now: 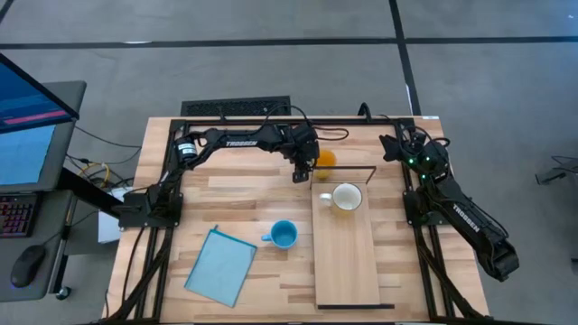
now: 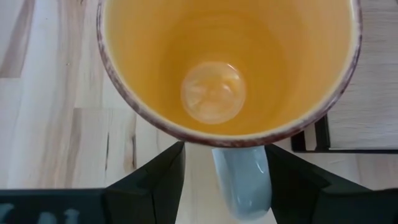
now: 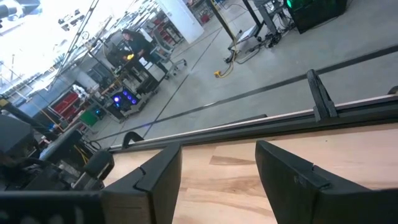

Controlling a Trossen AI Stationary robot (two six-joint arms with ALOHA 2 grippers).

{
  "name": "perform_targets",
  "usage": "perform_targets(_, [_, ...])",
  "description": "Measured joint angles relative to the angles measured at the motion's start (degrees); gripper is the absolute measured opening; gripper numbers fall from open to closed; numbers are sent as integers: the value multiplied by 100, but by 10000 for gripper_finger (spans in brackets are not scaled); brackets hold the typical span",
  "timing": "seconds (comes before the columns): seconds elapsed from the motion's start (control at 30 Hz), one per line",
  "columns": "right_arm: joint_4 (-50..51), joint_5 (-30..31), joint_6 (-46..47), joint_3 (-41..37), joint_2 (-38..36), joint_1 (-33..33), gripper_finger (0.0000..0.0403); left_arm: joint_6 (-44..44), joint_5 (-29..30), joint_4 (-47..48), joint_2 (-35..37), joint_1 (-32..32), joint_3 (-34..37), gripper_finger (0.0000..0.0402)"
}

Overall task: Stack small to large cups/mugs on shelf
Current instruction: Put the yellow cup on the shelf

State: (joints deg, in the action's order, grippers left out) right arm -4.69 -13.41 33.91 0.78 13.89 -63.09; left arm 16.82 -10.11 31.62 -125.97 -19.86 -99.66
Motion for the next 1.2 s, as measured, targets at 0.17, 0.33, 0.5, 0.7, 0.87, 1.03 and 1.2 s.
perform_targets(0.17, [2, 0, -1, 0, 0, 0, 226, -7, -11, 15, 0, 0, -2, 187])
perform_targets(0.33, [3, -1, -103, 1, 1, 2, 226, 105, -11, 273, 2, 0, -306, 187])
perform_targets(0.5, [7, 0, -140, 0, 2, 0, 226, 139, -164, 301, 12, 0, -576, 187])
perform_targets(0.7, [5, 0, -140, 1, 2, 0, 226, 136, -171, 356, 13, 1, -440, 187])
perform_targets(0.87, [4, -2, -140, 0, 2, 2, 226, 136, -181, 311, 11, 2, -411, 187])
perform_targets(1.03, [3, 0, -140, 1, 2, 0, 226, 102, -310, 118, -29, 14, -414, 187])
perform_targets(1.2, [0, 0, -140, 0, 2, 0, 226, 103, -287, 95, -125, 52, -411, 187])
